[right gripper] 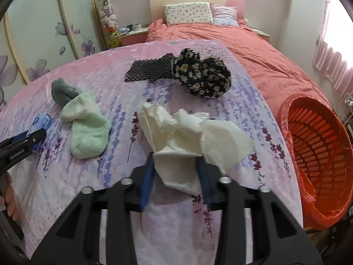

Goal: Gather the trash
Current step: 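Carry the tissue pack with the left tool while the right tool carries the white tissue to the basket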

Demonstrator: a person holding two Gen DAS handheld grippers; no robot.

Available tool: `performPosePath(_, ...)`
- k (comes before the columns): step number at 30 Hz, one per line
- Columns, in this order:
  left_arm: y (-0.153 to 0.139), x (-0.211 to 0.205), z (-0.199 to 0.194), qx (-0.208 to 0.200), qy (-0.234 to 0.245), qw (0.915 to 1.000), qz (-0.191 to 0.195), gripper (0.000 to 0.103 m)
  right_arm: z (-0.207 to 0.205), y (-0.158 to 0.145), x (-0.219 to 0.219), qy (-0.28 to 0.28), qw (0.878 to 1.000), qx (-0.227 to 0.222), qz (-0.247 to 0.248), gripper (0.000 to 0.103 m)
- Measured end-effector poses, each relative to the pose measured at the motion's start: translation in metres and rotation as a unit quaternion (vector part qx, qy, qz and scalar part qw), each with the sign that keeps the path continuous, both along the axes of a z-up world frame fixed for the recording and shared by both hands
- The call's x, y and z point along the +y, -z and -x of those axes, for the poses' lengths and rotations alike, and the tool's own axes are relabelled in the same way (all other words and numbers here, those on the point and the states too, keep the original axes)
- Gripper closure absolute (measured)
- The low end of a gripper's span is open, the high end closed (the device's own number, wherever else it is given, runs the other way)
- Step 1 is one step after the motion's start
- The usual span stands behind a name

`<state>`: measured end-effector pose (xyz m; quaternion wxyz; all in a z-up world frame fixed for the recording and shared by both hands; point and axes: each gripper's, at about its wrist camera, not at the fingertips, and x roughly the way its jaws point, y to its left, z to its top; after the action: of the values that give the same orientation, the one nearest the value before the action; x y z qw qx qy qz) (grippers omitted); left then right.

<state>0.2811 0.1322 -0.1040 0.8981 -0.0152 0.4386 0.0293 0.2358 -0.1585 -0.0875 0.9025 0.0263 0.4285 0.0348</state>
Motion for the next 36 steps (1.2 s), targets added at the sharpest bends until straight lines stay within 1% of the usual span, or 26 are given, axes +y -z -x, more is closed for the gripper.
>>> performPosePath(1,0.000,0.001,0.001,-0.001,0.001,1.0000,0.004,0.053,0.001,-0.001,-0.003,-0.002,1.000,-0.001,-0.013,0.070)
performPosePath(3,-0.001,0.005,0.003,-0.005,0.002,0.9999,0.013,0.053,0.002,-0.003,-0.005,-0.003,1.000,-0.002,-0.024,0.070)
performPosePath(6,-0.005,0.007,0.010,-0.013,0.001,0.9997,0.019,0.053,0.013,-0.015,-0.013,0.000,0.999,-0.022,-0.036,0.070)
performPosePath(10,-0.019,0.000,0.021,-0.027,0.011,0.9994,0.017,0.053,0.025,-0.030,-0.024,0.007,0.998,-0.042,-0.054,0.070)
performPosePath(13,-0.033,-0.010,0.029,-0.040,0.022,0.9987,0.020,0.053,0.035,-0.042,-0.031,0.010,0.997,-0.058,-0.057,0.070)
performPosePath(20,-0.072,-0.051,0.045,-0.075,0.065,0.9943,0.038,0.053,0.054,-0.066,-0.049,0.023,0.993,-0.097,-0.060,0.070)
performPosePath(25,-0.096,-0.087,0.054,-0.098,0.104,0.9885,0.048,0.053,0.067,-0.080,-0.063,0.036,0.990,-0.122,-0.059,0.070)
performPosePath(30,-0.110,-0.126,0.061,-0.111,0.143,0.9819,0.054,0.053,0.075,-0.086,-0.077,0.053,0.988,-0.139,-0.051,0.070)
performPosePath(36,-0.120,-0.169,0.065,-0.117,0.190,0.9726,0.066,0.053,0.084,-0.091,-0.102,0.080,0.983,-0.155,-0.055,0.070)
